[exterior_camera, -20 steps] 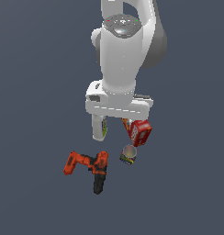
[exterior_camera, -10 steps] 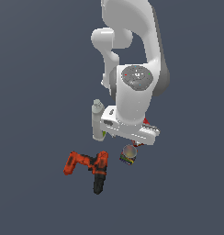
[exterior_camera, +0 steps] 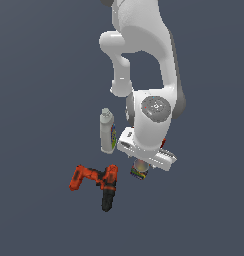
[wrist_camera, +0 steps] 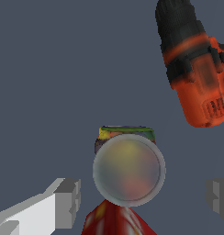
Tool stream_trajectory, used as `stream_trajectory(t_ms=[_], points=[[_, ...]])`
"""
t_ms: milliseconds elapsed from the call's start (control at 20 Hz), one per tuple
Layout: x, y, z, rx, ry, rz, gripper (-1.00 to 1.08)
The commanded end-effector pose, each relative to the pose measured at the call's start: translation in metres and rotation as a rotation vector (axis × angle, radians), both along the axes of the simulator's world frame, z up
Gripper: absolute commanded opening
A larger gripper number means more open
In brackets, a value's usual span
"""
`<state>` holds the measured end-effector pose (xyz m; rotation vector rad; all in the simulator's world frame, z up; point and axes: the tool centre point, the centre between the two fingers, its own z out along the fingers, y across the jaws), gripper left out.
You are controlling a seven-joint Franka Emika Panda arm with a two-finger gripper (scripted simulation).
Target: Pick up a designated object from a clutter of objects.
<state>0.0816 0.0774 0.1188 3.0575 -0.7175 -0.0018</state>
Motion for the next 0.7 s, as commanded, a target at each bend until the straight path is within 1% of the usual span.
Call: stream_trajectory(t_ms=[0,400,650], points=[[0.001,0.003,-0.007,0.0,-0.001,-0.016,1.0],[0.001,0.004,-0.014,0.001,0.0,-0.02,1.0],[0.001,0.004,-0.035,0.001,-0.001,-0.022,1.0]])
